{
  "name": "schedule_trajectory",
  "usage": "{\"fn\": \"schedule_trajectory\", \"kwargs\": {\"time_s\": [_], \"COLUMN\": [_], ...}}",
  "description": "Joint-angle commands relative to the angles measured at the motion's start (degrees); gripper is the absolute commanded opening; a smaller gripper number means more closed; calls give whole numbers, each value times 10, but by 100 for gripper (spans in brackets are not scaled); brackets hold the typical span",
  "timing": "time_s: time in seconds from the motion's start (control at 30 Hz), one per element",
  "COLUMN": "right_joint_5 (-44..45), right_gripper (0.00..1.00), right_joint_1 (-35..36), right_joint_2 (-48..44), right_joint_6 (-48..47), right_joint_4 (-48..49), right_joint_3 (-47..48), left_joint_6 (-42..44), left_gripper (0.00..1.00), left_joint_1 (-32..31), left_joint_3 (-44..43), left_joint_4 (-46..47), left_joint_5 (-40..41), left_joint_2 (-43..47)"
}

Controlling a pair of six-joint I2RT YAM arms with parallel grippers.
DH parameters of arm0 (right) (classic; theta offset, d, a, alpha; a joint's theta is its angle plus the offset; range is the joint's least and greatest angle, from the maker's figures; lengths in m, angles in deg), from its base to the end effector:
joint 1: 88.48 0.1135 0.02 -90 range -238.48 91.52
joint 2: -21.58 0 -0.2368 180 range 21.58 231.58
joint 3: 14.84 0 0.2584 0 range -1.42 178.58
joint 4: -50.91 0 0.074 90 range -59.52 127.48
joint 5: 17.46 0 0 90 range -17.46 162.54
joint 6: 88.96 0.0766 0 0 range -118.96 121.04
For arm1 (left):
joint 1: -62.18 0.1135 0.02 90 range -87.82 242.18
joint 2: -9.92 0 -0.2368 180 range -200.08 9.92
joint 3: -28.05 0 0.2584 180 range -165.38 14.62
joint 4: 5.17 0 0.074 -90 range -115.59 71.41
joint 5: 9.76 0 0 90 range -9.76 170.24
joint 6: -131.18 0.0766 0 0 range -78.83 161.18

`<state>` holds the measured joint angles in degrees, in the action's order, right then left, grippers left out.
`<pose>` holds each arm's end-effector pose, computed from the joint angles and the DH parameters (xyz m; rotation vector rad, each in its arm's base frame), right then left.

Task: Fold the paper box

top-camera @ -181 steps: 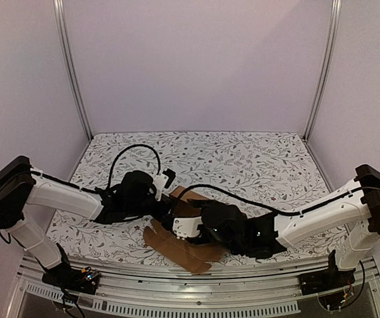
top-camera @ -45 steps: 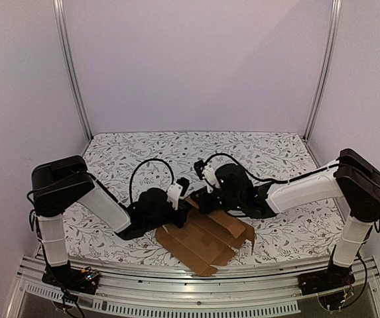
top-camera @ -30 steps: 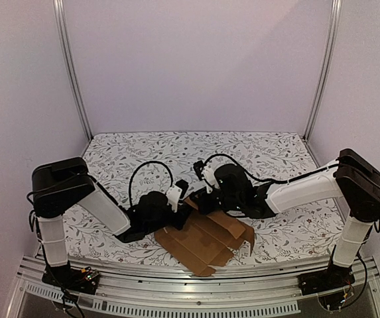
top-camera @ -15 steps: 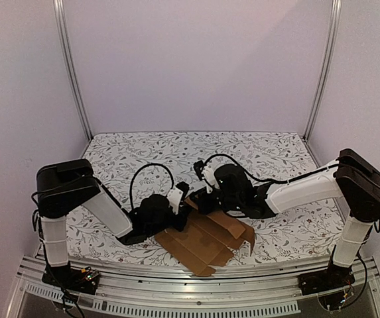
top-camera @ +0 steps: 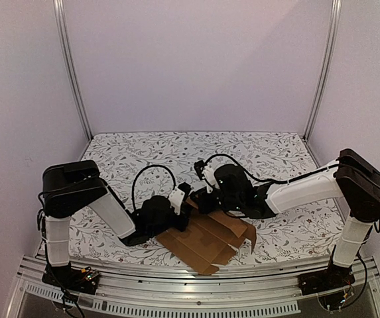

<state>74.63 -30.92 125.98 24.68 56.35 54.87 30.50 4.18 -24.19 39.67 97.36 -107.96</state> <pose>0.2291 0.3552 0.1222 -0.6159 2.0998 0.8043 0.2178 -0.3060 0.0351 0.5943 1.8586 -0.5141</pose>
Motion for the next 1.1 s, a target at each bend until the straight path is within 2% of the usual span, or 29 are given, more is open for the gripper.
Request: {"fn": "schedule_trajectory", "kwargs": {"time_s": [0.0,0.03,0.13,0.3,0.47,0.57,0.67,0.7,1.07], "right_joint_5": [2,1,-1,-4,-5,-5,-4,-4,8], "right_gripper": [0,0,0,0,0,0,0,0,0], "right_joint_1": [5,4,5,5,5,5,5,5,5], "right_joint_2": [-1,-1,-1,-2,-4,-6,-8,-9,-33], "right_joint_6": [5,5,4,3,0,2,4,4,6], "right_joint_4": [-41,-42,-45,-47,-51,-51,-51,-51,-62], "right_joint_3": [-6,-5,-2,0,0,0,-2,-2,0], "left_joint_6": [8,7,7,8,10,15,18,18,15], "left_gripper": [0,0,14,27,30,24,3,0,0], "left_joint_1": [-9,-9,-9,-8,-8,-8,-8,-8,-8], "left_joint_3": [5,5,5,2,-5,-14,-25,-26,-8], "left_joint_4": [32,29,25,21,21,17,2,1,-3], "left_joint_5": [-1,1,14,29,31,34,37,37,70], "left_joint_2": [-2,1,6,11,11,7,4,4,22]}}
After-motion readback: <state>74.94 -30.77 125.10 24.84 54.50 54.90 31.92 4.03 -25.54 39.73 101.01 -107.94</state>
